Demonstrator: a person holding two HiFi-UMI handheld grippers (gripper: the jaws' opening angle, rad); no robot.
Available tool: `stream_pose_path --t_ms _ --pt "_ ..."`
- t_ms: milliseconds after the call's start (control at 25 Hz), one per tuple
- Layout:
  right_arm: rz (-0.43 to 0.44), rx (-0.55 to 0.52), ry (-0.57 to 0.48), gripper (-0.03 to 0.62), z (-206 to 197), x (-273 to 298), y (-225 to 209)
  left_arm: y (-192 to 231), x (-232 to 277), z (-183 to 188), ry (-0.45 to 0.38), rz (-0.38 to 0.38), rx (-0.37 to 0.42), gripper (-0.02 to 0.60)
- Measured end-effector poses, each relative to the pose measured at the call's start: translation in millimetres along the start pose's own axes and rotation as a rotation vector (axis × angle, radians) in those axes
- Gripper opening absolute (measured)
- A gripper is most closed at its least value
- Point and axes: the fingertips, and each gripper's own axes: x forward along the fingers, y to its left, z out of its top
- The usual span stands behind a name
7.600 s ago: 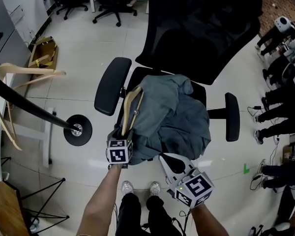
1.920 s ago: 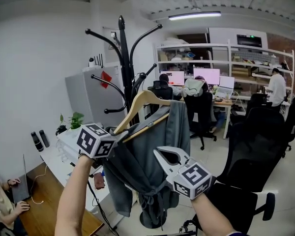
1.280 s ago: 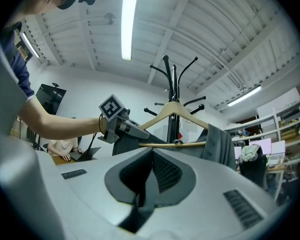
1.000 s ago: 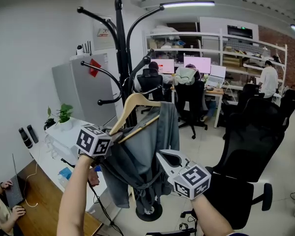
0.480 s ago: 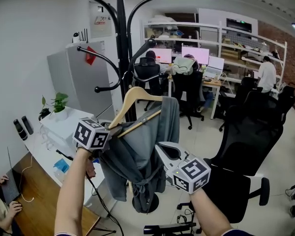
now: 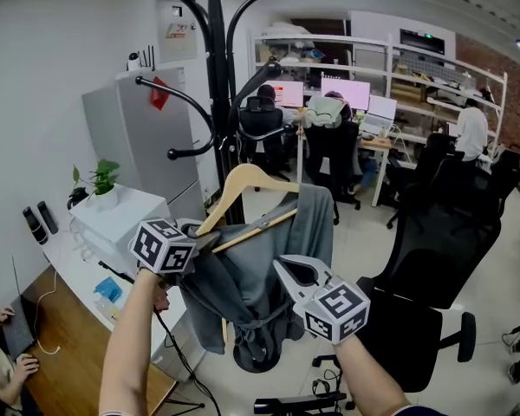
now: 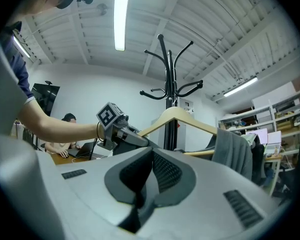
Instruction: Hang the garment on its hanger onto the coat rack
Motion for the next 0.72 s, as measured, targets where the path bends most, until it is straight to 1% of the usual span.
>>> stream_pose_path --t_ms 80,240,320,400,480,600,640,720 --pt "0.0 0.003 -0.001 0.0 0 0 0 1 1 0 -0.002 0.013 0.015 0.032" --pt "0.007 0.003 0.006 0.0 -2 0 0 6 3 -2 -0.003 0.075 0.069 0.04" --pt "0.009 0.003 0.009 0.0 -3 0 0 9 3 -3 -0.006 0.1 0.078 0.046" --pt "0.011 0.0 0.011 0.0 -4 0 0 12 3 -4 -0.007 0.133 0.082 0.07" --pt "0.012 0.0 0.013 0.0 -4 -1 1 14 1 -7 0.002 0.164 0.086 0.115" --pt "0.018 0.002 0.014 0.0 -4 -1 1 15 -5 -7 -0.015 0.21 0.097 0.247" --pt "0.021 0.003 0.015 0.0 -5 0 1 16 -9 -4 -0.032 0.233 0.102 0.306" --pt "0.027 0.008 0.02 0.0 -9 1 2 17 -21 2 -0.074 0.285 0.112 0.328"
